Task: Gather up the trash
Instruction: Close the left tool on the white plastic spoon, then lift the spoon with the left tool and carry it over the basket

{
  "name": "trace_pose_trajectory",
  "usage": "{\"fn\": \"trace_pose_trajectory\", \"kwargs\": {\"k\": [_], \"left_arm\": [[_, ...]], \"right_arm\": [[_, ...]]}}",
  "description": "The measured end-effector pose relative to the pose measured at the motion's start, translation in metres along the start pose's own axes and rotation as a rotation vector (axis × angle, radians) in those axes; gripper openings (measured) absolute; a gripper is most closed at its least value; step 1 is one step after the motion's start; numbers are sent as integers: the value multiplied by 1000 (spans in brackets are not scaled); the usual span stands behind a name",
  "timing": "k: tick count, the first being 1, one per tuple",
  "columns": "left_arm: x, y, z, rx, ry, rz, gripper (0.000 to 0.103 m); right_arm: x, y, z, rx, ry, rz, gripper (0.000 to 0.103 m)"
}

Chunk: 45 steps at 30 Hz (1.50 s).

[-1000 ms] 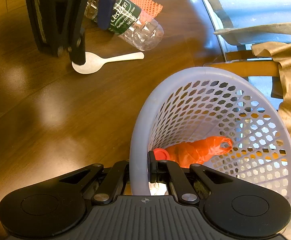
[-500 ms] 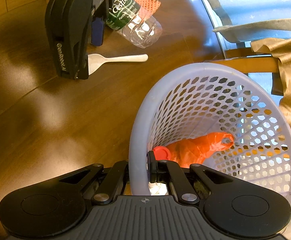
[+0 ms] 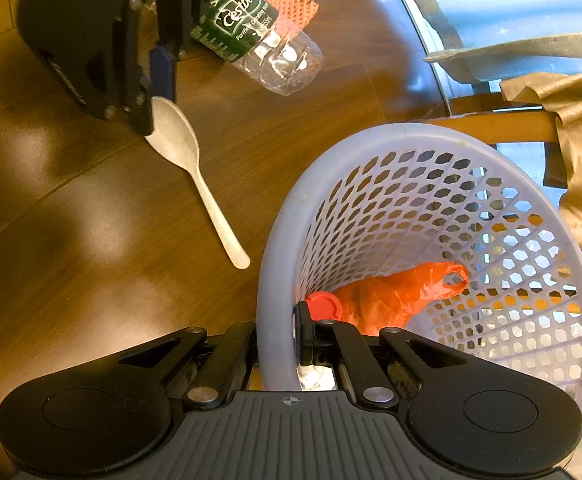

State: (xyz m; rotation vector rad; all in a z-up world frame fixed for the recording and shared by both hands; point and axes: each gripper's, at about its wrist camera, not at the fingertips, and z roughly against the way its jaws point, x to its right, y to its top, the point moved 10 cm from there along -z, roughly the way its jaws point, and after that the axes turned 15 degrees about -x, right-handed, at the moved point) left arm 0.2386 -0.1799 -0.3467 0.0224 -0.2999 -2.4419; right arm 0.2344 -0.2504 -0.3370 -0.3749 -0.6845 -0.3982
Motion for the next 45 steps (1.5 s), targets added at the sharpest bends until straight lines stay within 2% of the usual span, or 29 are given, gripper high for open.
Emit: {"fn": "trace_pose_trajectory", "kwargs": {"k": [2, 4, 6, 11, 16, 20, 25, 28, 30, 35, 45], "left_arm": [[0, -6, 4, -9, 3, -6, 15], [0, -7, 8, 2, 49, -31, 17], [3, -10, 11, 23, 85, -66, 34], [-3, 1, 8, 71, 150, -131, 50], [-1, 10, -3, 77, 147, -175, 51], [4, 10, -9, 72, 164, -249, 50], [0, 10, -16, 59, 148, -281, 44], [-1, 12, -18, 58, 142, -278, 42], [0, 13, -18, 56, 139, -285, 37], [-1, 14, -18, 50, 128, -290, 31], [-2, 17, -20, 31, 92, -276, 31]], "right_arm": [[1, 0, 0, 0, 1, -3, 0], [2, 1, 0, 0, -1, -3, 0], [4, 2, 0, -1, -3, -8, 0], [5, 2, -1, -4, -6, -7, 0], [5, 0, -1, -1, -3, -9, 0], [6, -3, -2, -3, -1, -14, 0], [6, -3, -2, -4, 0, -20, 0], [7, -3, -2, -4, 2, -23, 0], [7, -4, -3, -6, 3, -23, 0], [7, -4, -2, -6, 5, -25, 0], [7, -4, -2, -4, 7, -30, 0]]}}
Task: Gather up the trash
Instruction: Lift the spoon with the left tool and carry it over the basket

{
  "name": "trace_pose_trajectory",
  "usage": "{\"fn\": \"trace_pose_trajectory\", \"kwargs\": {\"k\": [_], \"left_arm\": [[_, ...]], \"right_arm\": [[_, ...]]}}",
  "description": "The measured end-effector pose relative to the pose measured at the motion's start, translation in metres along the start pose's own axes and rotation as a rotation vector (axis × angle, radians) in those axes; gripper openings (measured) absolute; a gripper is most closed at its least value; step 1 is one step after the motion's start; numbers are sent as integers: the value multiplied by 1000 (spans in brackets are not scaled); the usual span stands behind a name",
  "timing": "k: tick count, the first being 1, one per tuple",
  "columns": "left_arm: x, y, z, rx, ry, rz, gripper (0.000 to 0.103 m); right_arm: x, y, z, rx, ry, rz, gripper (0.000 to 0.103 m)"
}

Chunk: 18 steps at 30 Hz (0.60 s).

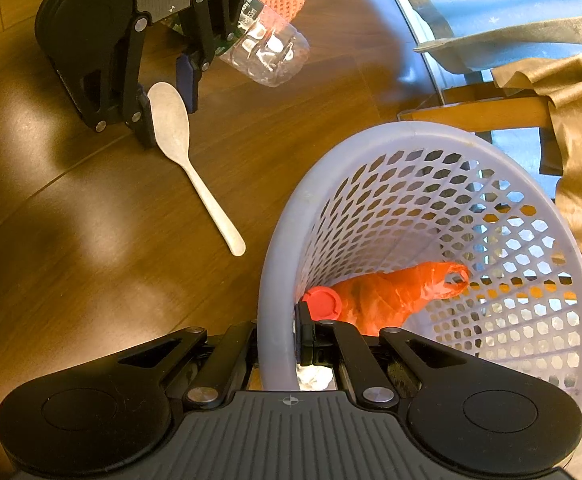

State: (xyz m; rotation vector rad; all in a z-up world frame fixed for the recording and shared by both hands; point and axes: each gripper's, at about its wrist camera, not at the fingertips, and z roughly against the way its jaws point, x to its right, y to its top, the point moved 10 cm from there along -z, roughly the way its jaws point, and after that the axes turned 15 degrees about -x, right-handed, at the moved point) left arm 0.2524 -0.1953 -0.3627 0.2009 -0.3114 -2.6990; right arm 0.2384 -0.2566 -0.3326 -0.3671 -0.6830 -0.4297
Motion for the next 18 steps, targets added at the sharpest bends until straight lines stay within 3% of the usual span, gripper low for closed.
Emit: {"fn": "trace_pose_trajectory", "kwargs": {"k": [9, 18], "left_arm": [[0, 2, -1, -6, -3, -27, 29], [0, -4, 5, -38, -26, 7, 29]], "right_arm": [[0, -1, 1, 1, 6, -9, 0], [0, 0, 1, 1, 8, -17, 0]]}}
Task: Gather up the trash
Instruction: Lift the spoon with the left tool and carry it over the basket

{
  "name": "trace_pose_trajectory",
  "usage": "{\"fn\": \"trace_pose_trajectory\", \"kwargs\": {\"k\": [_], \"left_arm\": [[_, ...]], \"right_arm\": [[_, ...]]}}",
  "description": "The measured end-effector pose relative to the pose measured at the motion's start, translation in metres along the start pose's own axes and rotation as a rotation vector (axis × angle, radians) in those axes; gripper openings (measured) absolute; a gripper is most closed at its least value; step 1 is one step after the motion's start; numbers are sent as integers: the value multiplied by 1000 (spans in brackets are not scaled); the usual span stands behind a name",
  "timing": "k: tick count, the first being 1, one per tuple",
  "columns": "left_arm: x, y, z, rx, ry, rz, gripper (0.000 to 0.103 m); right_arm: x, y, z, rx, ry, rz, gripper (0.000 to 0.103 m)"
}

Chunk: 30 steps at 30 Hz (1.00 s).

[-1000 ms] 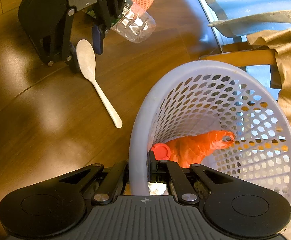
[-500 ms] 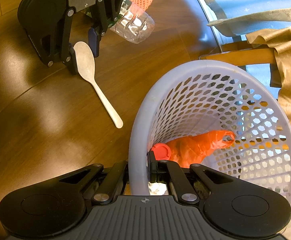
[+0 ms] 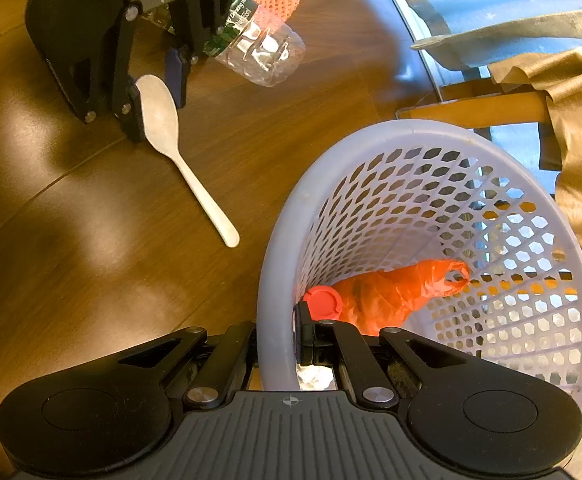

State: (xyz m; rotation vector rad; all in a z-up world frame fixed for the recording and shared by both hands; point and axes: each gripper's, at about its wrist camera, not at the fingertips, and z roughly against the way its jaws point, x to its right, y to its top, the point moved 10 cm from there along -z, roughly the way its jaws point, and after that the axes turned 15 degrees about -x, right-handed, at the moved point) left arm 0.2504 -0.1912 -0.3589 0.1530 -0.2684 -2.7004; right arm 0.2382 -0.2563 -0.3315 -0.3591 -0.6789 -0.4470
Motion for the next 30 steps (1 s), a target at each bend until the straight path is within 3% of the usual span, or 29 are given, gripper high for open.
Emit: {"fn": "trace_pose_trajectory", "kwargs": {"k": [8, 19, 24, 30], "left_arm": [[-5, -13, 21, -27, 12, 41, 29], [-27, -22, 67, 6, 67, 118, 29], [-44, -21, 98, 40, 96, 162, 29], [-59, -3, 146, 140, 128, 181, 29]], "right_arm": [[1, 1, 0, -2, 0, -3, 0], [4, 2, -1, -7, 1, -3, 0], [4, 2, -1, -7, 0, -3, 0], [4, 3, -1, -7, -1, 0, 0]]}}
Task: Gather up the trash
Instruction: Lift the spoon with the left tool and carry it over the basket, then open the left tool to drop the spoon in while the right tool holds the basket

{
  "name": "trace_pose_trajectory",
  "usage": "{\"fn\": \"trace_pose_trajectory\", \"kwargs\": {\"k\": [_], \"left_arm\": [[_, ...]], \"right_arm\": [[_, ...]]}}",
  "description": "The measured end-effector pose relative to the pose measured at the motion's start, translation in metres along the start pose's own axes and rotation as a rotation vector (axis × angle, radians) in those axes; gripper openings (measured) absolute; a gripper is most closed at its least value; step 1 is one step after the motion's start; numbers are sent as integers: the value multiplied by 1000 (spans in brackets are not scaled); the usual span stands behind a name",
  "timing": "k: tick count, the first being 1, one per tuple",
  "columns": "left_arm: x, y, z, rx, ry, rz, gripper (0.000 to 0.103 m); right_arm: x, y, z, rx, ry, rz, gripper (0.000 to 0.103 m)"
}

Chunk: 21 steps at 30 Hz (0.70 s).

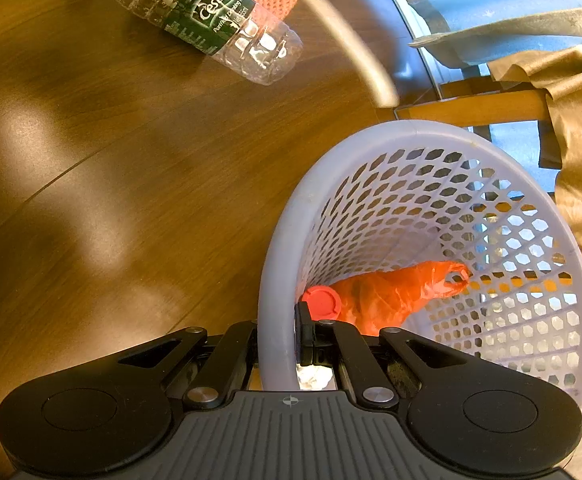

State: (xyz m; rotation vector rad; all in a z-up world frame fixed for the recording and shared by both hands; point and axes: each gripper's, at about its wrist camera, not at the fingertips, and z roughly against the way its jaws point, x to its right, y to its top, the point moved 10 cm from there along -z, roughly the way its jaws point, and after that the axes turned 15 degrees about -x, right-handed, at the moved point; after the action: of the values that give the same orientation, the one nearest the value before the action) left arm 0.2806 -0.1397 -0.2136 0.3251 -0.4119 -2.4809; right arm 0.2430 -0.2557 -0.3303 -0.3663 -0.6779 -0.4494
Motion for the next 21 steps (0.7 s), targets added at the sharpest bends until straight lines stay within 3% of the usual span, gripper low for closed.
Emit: {"fn": "trace_pose_trajectory", "kwargs": {"k": [5, 9, 16, 17, 21], "left_arm": [[-1, 36, 31, 103, 5, -8, 29], [15, 68, 45, 165, -39, -32, 29], [55, 118, 31, 240, -167, -97, 29], [56, 124, 26, 253, -190, -85, 37], [50, 136, 23, 277, -168, -46, 41]], "right_arm": [[0, 0, 0, 0, 0, 0, 0], [0, 0, 1, -1, -2, 1, 0], [-2, 0, 2, 0, -2, 3, 0], [-2, 0, 2, 0, 0, 1, 0], [-1, -2, 2, 1, 4, -5, 0]]}}
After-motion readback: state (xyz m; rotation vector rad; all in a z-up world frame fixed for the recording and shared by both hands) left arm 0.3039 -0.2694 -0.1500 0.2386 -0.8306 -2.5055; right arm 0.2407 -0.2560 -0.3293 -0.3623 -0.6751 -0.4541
